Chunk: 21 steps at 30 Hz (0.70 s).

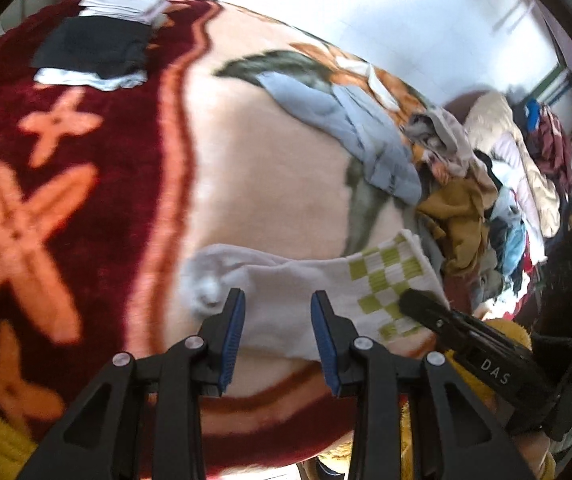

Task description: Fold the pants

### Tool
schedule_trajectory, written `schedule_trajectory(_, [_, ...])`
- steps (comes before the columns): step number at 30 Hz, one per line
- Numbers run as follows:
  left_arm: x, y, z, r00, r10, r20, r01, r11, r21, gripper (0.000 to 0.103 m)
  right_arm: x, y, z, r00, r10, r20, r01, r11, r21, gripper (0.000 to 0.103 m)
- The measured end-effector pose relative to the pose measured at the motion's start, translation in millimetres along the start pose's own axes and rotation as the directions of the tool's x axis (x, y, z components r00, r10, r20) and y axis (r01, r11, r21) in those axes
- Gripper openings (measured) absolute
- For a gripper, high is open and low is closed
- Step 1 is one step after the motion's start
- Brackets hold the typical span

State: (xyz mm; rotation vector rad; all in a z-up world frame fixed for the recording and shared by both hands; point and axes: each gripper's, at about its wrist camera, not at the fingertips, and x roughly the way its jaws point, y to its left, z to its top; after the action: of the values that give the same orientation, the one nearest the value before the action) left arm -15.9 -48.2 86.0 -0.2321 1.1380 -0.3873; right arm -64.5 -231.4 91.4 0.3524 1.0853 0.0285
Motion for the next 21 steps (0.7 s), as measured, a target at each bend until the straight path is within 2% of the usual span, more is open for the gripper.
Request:
schedule_trajectory(3, [-10.1,14.8,-2.7,0.999,0.032,0.014,-0.032,0.999,-0.017,0.035,-1.2,16.4,2.8,0.999,-0.05,0.009,0.05,0.996,-0.077,0.017])
schedule_trajectory(6, [-13.6,30.4,-5.5,0.998,0.056,0.011,-0.056,0.998,-0.04,0.035,-1.7,34.4,6.0,0.998,-0.066,0.017,0.068,0.988,-0.139,0.017])
schedule_trajectory(8, [-15.2,38.5,-7.7,0.999,0.048,0.01,-0.047,0.997,-0.068,0.035,-0.6,47.2,7.2,0.998,-0.065,0.017,0.067,0.982,-0.177,0.018])
schedule_trajectory(17, [-13.7,54.0,-6.9,0.996,0.092,0.004,-0.091,0.992,-0.088,0.035,28.7,90.3,3.1,0.999,0.022,-0.037,-0.03,0.975,-0.221,0.018])
schedule_trajectory(21, [-10.5,61.4,-6.9,0.993,0.114,-0.008,-0.114,0.989,-0.094,0.035,46.1,96.2,1.9,0.993,0.097,-0.067,-0.107,0.979,-0.174,0.018])
